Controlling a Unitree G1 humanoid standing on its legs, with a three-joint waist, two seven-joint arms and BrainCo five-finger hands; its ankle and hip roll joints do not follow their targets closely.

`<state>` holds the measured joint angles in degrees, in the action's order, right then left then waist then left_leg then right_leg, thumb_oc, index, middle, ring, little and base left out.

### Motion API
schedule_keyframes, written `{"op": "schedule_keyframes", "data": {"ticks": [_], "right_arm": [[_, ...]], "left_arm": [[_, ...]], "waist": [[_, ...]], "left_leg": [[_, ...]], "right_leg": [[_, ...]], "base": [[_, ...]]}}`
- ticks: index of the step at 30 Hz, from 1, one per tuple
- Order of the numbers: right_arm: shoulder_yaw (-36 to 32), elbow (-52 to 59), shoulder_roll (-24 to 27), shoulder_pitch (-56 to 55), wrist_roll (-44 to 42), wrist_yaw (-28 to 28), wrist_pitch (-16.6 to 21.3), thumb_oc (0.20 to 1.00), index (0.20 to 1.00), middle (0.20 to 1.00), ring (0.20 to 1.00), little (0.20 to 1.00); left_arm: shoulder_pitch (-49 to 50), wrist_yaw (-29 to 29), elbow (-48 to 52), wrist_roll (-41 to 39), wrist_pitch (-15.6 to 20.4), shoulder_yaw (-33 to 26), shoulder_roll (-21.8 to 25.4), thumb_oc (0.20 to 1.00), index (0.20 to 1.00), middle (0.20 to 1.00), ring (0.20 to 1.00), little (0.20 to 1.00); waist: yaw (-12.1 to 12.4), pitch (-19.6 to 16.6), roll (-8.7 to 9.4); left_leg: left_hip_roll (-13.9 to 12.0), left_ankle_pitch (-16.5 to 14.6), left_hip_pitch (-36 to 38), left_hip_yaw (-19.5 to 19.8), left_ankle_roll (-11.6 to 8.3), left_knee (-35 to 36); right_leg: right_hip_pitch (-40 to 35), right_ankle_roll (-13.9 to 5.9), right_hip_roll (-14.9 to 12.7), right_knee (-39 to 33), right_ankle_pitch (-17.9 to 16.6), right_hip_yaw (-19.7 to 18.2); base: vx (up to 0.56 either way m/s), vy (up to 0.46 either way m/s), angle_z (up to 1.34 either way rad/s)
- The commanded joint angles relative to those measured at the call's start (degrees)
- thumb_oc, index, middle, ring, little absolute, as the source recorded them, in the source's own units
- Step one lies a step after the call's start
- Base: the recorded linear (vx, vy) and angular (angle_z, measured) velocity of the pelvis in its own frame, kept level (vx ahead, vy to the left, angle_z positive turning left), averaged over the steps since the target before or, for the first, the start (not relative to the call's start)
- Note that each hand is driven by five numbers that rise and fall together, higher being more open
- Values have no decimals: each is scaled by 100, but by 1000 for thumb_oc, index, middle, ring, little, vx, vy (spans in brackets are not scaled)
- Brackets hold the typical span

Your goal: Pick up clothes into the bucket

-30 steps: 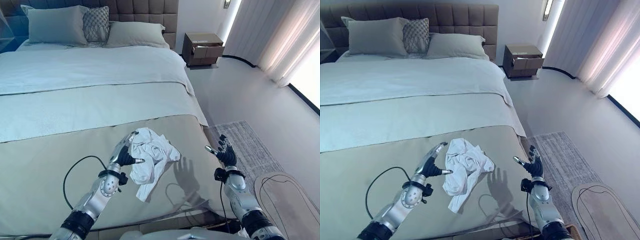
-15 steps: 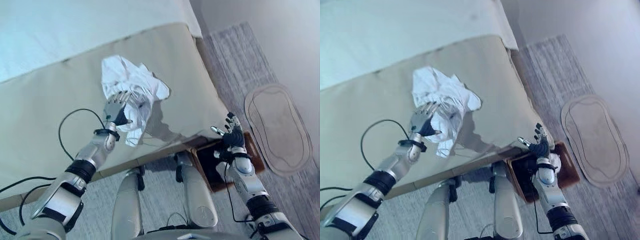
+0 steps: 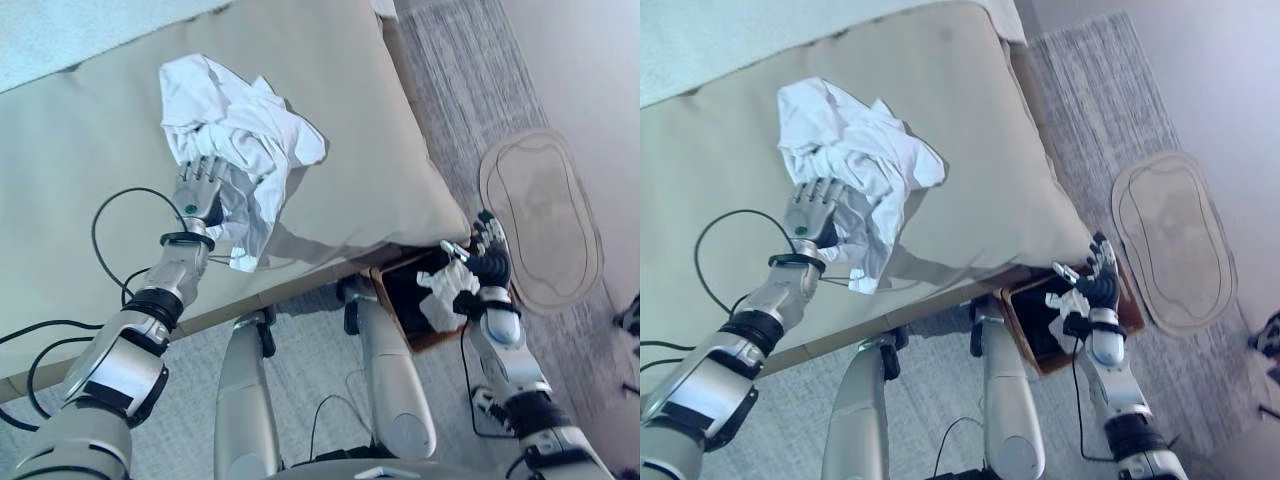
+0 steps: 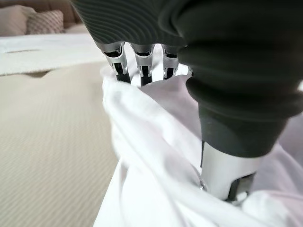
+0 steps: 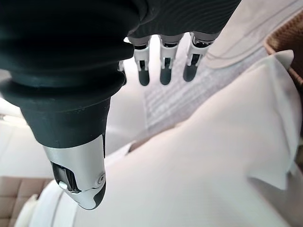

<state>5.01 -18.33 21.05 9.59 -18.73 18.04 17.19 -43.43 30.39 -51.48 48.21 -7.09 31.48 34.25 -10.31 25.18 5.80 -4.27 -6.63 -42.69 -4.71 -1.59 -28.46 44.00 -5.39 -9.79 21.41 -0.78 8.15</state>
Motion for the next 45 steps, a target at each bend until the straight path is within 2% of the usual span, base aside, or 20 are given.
{"op": "schedule_keyframes", "data": {"ticks": [1,14,15,17,18,19,20,22,23,24,26,29,31,32,33,35,37,38,39,45], "right_arm": [[-66,259,106,-246,-37,11,255,1000,1000,1000,1000,1000],[-21,94,38,-196,19,-26,226,1000,1000,1000,1000,1000],[-47,28,19,-248,38,-31,183,1000,1000,1000,1000,1000],[-51,4,7,-276,49,-26,163,1000,1000,1000,1000,1000],[-146,-125,-11,-334,128,-6,96,1000,1000,1000,1000,1000],[-138,-122,-13,-334,129,-6,96,1000,1000,1000,1000,1000],[-170,-221,-17,-354,171,-13,67,1000,1000,1000,1000,1000],[-240,-418,6,-344,494,74,-67,1000,1000,1000,1000,1000],[-158,-567,106,-264,1089,168,-199,1000,1000,1000,1000,1000],[-140,-576,101,-260,1102,177,-197,1000,1000,1000,1000,1000],[234,-801,229,7,1587,-38,-336,1000,1000,1000,1000,1000],[444,-782,284,142,1851,-170,-389,1000,1000,1000,1000,1000],[952,-994,380,493,2249,-451,-458,1000,1000,1000,1000,1000],[964,-1014,374,509,2252,-447,-449,1000,1000,1000,1000,1000],[1387,-1074,397,819,2446,-667,-505,1000,1000,1000,1000,1000],[1543,-1085,365,974,2437,-766,-493,1000,1000,1000,1000,1000],[1914,-1062,136,1260,2097,-1087,-471,1000,1000,1000,1000,1000],[1913,-1063,135,1263,2091,-1092,-472,1000,1000,1000,1000,1000],[2115,-856,-7,1358,1847,-1353,-448,1000,1000,1000,1000,1000],[2635,-615,-308,1664,1803,-1773,-474,1000,1000,1000,1000,1000]], "left_arm": [[206,-134,-94,138,0,-77,-152,200,200,200,200,200],[572,-223,469,49,346,-125,-148,200,200,200,200,200],[790,-231,906,-53,519,-244,-138,200,200,200,200,200],[926,-256,1155,-102,578,-339,-114,200,200,200,200,200],[1259,-363,1897,-391,896,-574,-73,200,200,200,200,200],[1284,-385,1935,-391,890,-594,-57,200,200,200,200,200],[1447,-450,2327,-536,1054,-738,-1,200,200,200,200,200],[1829,-736,3173,-1165,1534,-1074,67,200,200,200,200,200],[2097,-779,3661,-1496,1748,-1321,91,200,200,200,200,200],[2136,-801,3702,-1503,1741,-1350,103,200,200,200,200,200],[2450,-1028,4396,-2237,2109,-1703,88,200,200,200,200,200],[2632,-1206,4698,-2557,2206,-1867,107,200,200,200,200,200],[2576,-1442,5066,-2986,2336,-1934,151,200,200,200,200,200],[2586,-1455,5077,-2997,2331,-1949,157,200,200,200,200,200],[2420,-1612,5312,-3235,2360,-1907,216,200,200,200,200,200],[2320,-1683,5437,-3362,2356,-1901,264,200,200,200,200,200],[2005,-1782,5699,-3920,2434,-1757,211,200,200,200,200,200],[2004,-1789,5701,-3930,2432,-1760,217,200,200,200,200,200],[1873,-1870,5812,-4292,2458,-1679,97,200,200,200,200,200],[1713,-2147,5891,-4676,2466,-1379,-185,200,200,200,200,200]], "waist": [[-44,-573,-23],[67,-737,-46],[153,-779,-65],[186,-762,-58],[328,-834,-94],[310,-827,-81],[363,-845,-85],[473,-903,-106],[609,-1001,-138],[590,-992,-134],[755,-1124,-130],[788,-1240,-118],[899,-1466,-117],[889,-1458,-116],[953,-1609,-113],[971,-1644,-108],[1042,-1803,-124],[1043,-1794,-122],[1067,-1884,-131],[1125,-2050,-166]], "left_leg": [[68,-210,31,148,46,-336],[125,-133,647,185,21,95],[139,-119,949,196,25,266],[151,-100,1150,200,23,373],[172,-77,1507,239,18,605],[190,-20,1525,240,24,653],[203,-4,1701,257,18,760],[243,48,2084,307,10,1000],[252,73,2332,353,-5,1163],[256,90,2372,360,-5,1201],[259,135,2838,429,-35,1549],[285,263,3080,447,-36,1833],[247,398,3391,491,-70,2235],[244,413,3420,492,-73,2270],[212,497,3568,502,-109,2450],[189,537,3663,496,-124,2547],[142,585,3834,472,-158,2675],[140,588,3851,470,-159,2686],[127,587,3965,449,-160,2712],[75,567,4208,436,-181,2774]], "right_leg": [[-417,-327,-347,77,41,-120],[-1013,-334,-335,-243,22,-57],[-1276,-337,-358,-318,33,-24],[-1470,-341,-370,-384,30,-3],[-1850,-365,-412,-545,28,66],[-1871,-363,-424,-589,-17,74],[-2070,-368,-442,-681,-18,102],[-2504,-388,-478,-902,-56,205],[-2788,-408,-479,-1059,-60,299],[-2831,-409,-479,-1093,-73,313],[-3358,-432,-396,-1403,-85,476],[-3584,-434,-356,-1637,-148,550],[-3852,-443,-270,-1897,-202,665],[-3876,-442,-264,-1921,-211,671],[-4013,-442,-210,-2060,-235,748],[-4116,-439,-178,-2145,-260,775],[-4282,-429,-130,-2277,-271,818],[-4298,-428,-127,-2288,-274,819],[-4403,-413,-104,-2319,-263,811],[-4647,-369,-46,-2397,-209,785]], "base": [[52,1,-3],[33,-5,3],[62,-5,0],[102,-21,-2],[109,-27,-4],[125,-29,-1],[80,-23,2],[149,-48,11],[110,-46,17],[111,-55,19],[101,-52,22],[72,-33,24],[57,-46,18],[88,-55,15],[51,-36,9],[41,-40,6],[47,-38,6],[65,-32,0],[42,-14,-1],[38,-20,1]]}}
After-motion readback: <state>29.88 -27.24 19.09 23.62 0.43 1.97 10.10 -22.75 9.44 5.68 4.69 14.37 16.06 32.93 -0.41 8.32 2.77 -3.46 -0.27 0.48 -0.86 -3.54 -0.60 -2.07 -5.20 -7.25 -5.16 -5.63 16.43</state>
